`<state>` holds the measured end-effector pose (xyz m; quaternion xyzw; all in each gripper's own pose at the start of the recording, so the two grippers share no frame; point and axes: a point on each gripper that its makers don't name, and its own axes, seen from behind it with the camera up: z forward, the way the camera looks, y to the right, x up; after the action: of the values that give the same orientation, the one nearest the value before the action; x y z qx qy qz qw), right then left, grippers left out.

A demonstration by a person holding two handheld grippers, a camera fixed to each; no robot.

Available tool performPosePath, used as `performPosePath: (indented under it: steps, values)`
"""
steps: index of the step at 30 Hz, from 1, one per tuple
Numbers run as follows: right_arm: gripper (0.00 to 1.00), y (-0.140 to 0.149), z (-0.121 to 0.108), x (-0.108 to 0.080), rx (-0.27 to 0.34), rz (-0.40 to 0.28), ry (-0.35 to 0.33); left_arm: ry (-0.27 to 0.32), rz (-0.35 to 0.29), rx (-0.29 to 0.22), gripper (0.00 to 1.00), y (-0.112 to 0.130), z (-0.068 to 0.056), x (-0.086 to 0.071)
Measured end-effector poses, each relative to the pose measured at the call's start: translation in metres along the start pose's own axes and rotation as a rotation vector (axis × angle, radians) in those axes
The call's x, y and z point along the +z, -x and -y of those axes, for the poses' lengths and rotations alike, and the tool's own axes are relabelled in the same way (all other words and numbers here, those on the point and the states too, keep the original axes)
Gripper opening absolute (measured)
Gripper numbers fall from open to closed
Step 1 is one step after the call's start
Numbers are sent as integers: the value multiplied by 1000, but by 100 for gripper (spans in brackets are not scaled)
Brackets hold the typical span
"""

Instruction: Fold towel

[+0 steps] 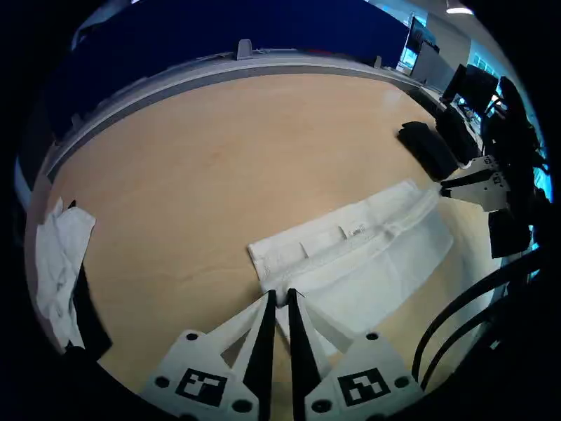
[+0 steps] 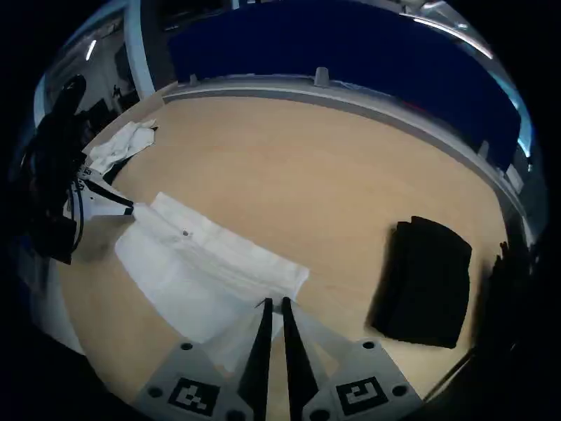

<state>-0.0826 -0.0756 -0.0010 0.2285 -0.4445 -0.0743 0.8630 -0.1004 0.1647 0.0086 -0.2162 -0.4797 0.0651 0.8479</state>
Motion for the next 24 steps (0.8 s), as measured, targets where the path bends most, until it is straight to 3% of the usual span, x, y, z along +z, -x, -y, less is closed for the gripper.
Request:
performPosePath:
  steps: [6,8,12,14,16,18,24]
  values:
    - [16,-3,-6,8,32,-5,18,-23,-8,-18,30,-8,11,10]
    - [25,-3,-9,10,37,-7,30,-38,-10,-18,39,-10,15,12]
    - [64,-4,-12,13,36,-17,46,-72,-20,-14,60,-12,24,12]
    - [75,-6,-12,13,34,-29,47,-89,-31,-16,73,-13,29,10]
    - [83,-9,-15,13,30,-40,59,-104,-41,-23,77,-14,34,8]
    - [83,-10,-17,13,27,-47,69,-114,-49,-31,83,-15,37,6]
    - [85,-12,-14,9,23,-49,65,-121,-67,-46,86,-17,41,1]
